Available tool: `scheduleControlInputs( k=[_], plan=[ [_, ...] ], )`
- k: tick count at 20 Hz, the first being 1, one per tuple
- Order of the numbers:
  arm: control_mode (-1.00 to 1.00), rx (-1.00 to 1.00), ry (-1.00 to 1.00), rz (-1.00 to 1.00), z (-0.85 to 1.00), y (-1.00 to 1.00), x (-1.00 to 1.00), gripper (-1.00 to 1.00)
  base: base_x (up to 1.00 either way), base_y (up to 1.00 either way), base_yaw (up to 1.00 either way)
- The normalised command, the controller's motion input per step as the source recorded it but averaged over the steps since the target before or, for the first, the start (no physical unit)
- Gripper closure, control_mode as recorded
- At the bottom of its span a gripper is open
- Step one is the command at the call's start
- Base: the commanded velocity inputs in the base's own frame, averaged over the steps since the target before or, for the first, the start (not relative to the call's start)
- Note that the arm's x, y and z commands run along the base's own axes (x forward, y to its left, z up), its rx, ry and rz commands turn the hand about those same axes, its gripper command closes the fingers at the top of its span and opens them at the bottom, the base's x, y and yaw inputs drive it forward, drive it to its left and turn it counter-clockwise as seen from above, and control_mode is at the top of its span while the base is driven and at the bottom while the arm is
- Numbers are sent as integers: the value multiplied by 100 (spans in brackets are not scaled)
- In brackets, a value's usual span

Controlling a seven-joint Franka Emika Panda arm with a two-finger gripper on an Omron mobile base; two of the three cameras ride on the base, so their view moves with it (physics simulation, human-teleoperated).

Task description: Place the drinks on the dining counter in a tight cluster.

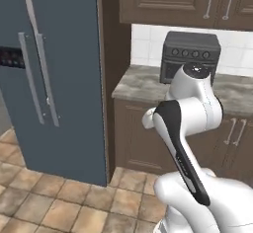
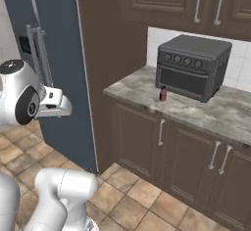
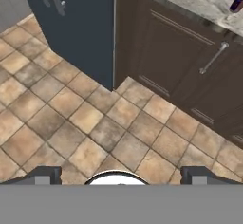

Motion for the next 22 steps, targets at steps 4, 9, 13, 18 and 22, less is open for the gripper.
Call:
scheduleControlInputs(
  k=[4, 9, 13, 18, 22],
  plan=[
    [100, 0, 0, 0, 0, 0, 0, -100, 60, -54, -59],
    [100, 0, 0, 0, 0, 0, 0, -100, 90, -41, -36],
    [100, 0, 0, 0, 0, 0, 0, -100, 69, -12, -5],
    [100, 0, 0, 0, 0, 0, 0, -100, 33, 0, -6],
    [100, 0, 0, 0, 0, 0, 0, -100, 14, 0, -29]
  ],
)
